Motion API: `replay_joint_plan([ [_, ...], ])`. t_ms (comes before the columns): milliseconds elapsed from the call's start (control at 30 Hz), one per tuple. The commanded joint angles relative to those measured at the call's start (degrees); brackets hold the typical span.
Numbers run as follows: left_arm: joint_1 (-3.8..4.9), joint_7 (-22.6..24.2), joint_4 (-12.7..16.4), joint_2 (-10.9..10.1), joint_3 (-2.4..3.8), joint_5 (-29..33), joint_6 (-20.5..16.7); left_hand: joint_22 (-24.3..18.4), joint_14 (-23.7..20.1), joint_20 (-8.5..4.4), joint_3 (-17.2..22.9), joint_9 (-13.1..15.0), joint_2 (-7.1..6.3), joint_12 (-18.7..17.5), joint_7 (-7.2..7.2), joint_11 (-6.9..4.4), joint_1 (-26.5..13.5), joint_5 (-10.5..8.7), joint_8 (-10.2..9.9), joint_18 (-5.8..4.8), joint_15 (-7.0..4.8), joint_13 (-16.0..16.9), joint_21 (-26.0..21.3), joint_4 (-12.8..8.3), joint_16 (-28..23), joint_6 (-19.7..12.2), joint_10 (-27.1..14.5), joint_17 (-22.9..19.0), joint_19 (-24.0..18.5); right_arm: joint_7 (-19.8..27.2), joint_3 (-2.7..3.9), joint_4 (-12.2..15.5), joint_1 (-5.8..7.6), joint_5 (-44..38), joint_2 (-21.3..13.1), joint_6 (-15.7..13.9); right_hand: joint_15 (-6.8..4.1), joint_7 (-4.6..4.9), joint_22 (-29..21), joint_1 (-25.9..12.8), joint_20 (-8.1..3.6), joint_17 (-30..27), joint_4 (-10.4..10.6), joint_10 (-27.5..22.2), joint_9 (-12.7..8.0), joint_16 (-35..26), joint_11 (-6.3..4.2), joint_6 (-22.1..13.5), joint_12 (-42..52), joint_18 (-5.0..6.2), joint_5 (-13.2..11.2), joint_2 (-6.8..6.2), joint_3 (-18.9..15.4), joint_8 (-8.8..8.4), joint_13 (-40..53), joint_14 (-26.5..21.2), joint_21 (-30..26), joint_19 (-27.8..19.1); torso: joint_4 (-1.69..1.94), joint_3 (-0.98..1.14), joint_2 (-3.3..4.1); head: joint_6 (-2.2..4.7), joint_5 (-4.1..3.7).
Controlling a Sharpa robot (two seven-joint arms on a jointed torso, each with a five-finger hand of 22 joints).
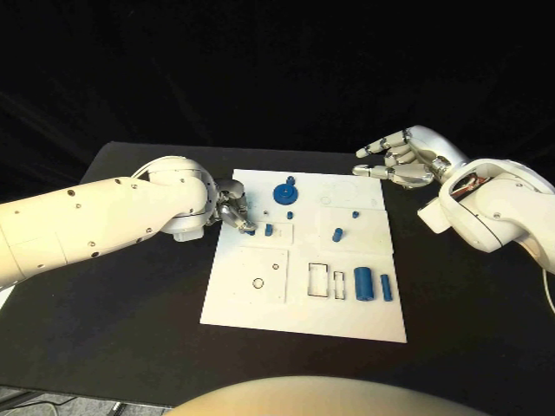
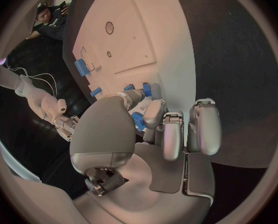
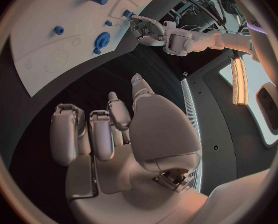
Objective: Assemble the parts on the task board
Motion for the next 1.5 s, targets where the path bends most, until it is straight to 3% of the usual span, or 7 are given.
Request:
replay_joint_plan([
  [33, -0.30, 0.16, -0.01, 0.16, -0.23, -0.31, 2.24, 5.22, 5.93, -0.10, 8.35, 0.06, -0.66, 0.30, -0.57, -0.10, 0.13, 0.40, 0.14, 0.09, -0.41, 0.11, 0.19, -8.30, 0.17, 0.42, 0.52, 15.08, 0.66, 0.09, 0.01, 0.01, -0.05, -0.05, 0.05, 0.59, -0.21, -0.01, -0.10, -0.04, -0.04, 7.09, 0.09, 0.12, 0.09, -0.33, -0.06, 0.37, 0.26, 0.76, 0.21, 0.55, -0.33, 0.06, 0.01, 4.31, -0.38, -0.28, 0.00, 0.02, 0.02, 0.00, 0.10],
  [400, -0.29, -0.93, -0.47, 1.05, -0.23, 0.81, 2.21, 5.26, 5.93, -0.10, 8.21, 0.00, -0.61, 0.49, -0.66, -0.12, -0.79, 0.57, 0.13, 0.08, -0.41, 0.26, 0.18, -7.80, 0.17, 0.76, 0.79, 15.08, 0.67, 0.08, 0.01, 0.11, -0.06, -0.05, 0.01, 0.59, -0.21, -0.01, -0.10, -0.04, -0.04, 7.09, 0.09, 0.12, 0.09, -0.33, -0.06, 0.37, 0.26, 0.76, 0.21, 0.55, -0.33, 0.06, 0.01, 4.31, -0.38, -0.28, -0.07, 0.07, 0.00, -0.12, 0.12],
  [767, -0.29, -3.01, -1.83, 1.99, -0.25, 2.50, 3.51, 5.42, 5.93, -0.48, 3.88, -0.18, -0.73, 0.72, -1.78, -0.87, -5.57, 0.43, 0.20, 0.08, -0.98, 0.45, 0.13, -5.16, 0.17, 2.25, 1.16, 15.08, 0.74, 0.08, 0.01, 0.26, -0.06, -0.05, -0.14, 0.59, -0.21, -0.01, -0.10, -0.04, -0.04, 7.09, 0.09, 0.12, 0.09, -0.33, -0.06, 0.37, 0.26, 0.76, 0.21, 0.55, -0.33, 0.06, 0.01, 4.31, -0.38, -0.28, -0.08, 0.03, 0.02, -0.31, -0.01],
  [1500, -0.29, -4.11, -2.26, 2.56, -0.25, 2.59, 3.16, 6.02, 5.93, -0.83, 0.97, -0.48, -0.83, 2.08, -2.40, -1.36, -8.81, 0.52, 0.30, -0.08, -1.33, 1.83, 0.55, -3.34, 0.17, 4.01, 2.08, 15.08, 1.15, 0.16, 0.01, 0.08, -0.06, -0.04, 0.00, 0.64, -0.22, -0.02, -0.14, -0.01, -0.05, 7.02, 0.09, 0.12, 0.10, -0.39, -0.08, 0.41, 0.24, 0.76, 0.28, 0.61, -0.47, 0.07, -0.02, 4.29, -0.41, -0.29, -0.03, -0.02, 0.01, -0.64, -0.06],
])
